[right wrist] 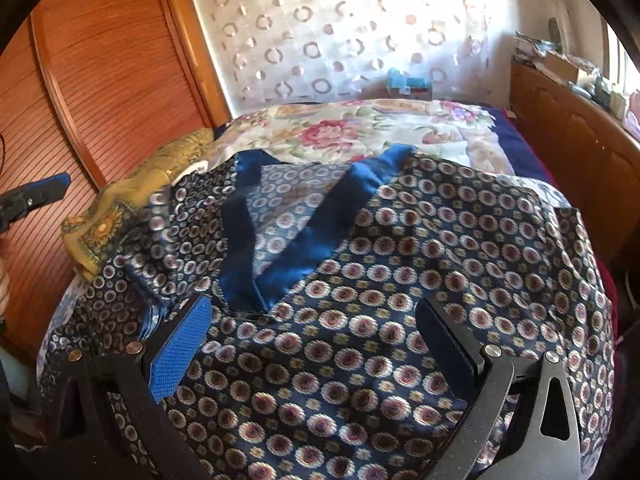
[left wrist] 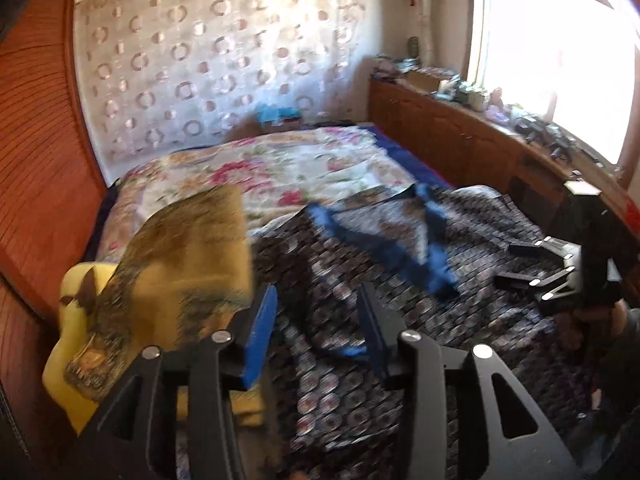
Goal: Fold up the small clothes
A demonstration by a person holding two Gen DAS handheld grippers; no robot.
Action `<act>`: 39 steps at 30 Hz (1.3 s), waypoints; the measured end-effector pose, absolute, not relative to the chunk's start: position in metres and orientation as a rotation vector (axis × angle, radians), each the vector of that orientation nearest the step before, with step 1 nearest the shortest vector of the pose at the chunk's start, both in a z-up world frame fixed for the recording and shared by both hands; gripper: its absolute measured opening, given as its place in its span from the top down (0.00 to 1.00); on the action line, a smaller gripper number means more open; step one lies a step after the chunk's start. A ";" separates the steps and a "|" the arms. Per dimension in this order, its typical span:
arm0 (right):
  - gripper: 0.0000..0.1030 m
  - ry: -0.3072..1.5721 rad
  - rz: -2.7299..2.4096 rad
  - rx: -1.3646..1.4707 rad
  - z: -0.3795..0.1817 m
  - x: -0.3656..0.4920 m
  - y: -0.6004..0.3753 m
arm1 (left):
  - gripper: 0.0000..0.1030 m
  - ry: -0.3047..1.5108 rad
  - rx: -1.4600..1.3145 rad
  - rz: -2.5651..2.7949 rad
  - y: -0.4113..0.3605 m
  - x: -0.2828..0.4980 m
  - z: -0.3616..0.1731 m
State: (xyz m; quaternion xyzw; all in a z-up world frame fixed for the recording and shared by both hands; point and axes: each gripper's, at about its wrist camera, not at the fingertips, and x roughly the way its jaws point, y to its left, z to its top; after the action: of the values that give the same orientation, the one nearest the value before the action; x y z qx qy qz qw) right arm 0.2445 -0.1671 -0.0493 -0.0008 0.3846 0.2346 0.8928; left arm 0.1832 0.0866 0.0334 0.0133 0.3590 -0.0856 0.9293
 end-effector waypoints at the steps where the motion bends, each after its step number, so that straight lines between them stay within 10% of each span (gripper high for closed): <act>1: 0.00 0.797 0.498 -0.009 -0.049 0.245 -0.162 | 0.57 0.745 0.029 -0.155 0.092 0.182 0.028; 17: 0.31 0.818 0.840 -0.185 -0.047 0.255 -0.023 | 0.50 0.849 -0.064 -0.057 0.136 0.152 -0.042; 26: 0.60 0.876 0.939 -0.361 -0.084 0.252 0.036 | 0.50 0.874 -0.053 -0.049 0.134 0.147 -0.054; 31: 0.95 0.858 0.922 -0.392 -0.091 0.255 0.032 | 0.50 0.888 -0.058 -0.049 0.133 0.147 -0.057; 39: 0.97 0.784 0.798 -0.252 -0.068 0.267 -0.017 | 0.50 0.869 -0.034 -0.068 0.121 0.145 -0.050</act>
State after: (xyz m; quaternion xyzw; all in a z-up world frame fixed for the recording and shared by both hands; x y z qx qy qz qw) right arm 0.2672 -0.0168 -0.0683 -0.1193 0.3707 0.3775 0.8402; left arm 0.1452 0.1209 -0.0497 -0.0162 0.4207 -0.0327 0.9065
